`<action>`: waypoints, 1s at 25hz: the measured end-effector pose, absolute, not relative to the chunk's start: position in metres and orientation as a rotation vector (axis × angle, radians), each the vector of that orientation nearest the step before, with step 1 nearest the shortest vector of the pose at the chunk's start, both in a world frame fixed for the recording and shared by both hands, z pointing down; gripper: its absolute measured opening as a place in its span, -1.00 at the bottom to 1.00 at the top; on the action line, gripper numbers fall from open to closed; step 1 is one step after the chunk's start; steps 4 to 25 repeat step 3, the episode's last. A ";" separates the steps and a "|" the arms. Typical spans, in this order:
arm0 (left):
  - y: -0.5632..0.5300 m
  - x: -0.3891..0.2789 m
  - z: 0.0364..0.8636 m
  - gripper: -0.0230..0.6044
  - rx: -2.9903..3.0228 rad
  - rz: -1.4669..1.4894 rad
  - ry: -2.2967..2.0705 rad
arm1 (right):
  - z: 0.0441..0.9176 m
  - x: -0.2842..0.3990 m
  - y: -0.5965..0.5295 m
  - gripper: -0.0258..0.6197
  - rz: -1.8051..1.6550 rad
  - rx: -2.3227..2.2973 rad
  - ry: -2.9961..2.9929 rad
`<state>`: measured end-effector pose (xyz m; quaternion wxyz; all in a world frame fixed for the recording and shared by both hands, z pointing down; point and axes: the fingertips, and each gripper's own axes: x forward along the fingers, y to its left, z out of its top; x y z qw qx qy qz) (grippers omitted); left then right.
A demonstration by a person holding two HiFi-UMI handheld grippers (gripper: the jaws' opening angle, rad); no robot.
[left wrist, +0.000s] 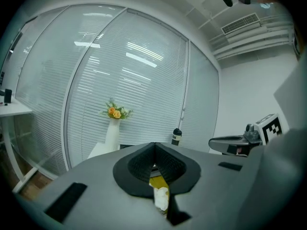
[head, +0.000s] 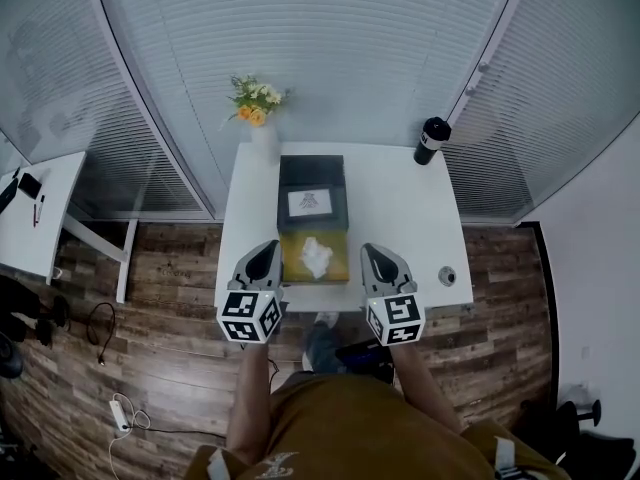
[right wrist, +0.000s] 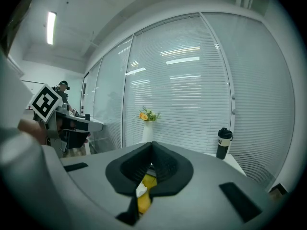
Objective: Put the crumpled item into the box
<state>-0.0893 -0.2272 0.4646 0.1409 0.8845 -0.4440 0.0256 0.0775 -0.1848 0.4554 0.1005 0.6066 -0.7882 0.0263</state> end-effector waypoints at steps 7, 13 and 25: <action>-0.224 -0.085 0.462 -0.85 2.587 0.115 -1.293 | 0.454 0.081 -0.182 -0.88 0.079 1.802 -2.320; -0.224 -0.085 0.462 -0.85 2.587 0.115 -1.293 | 0.454 0.081 -0.182 -0.88 0.079 1.802 -2.320; -0.224 -0.085 0.462 -0.85 2.587 0.115 -1.293 | 0.454 0.081 -0.182 -0.88 0.079 1.802 -2.320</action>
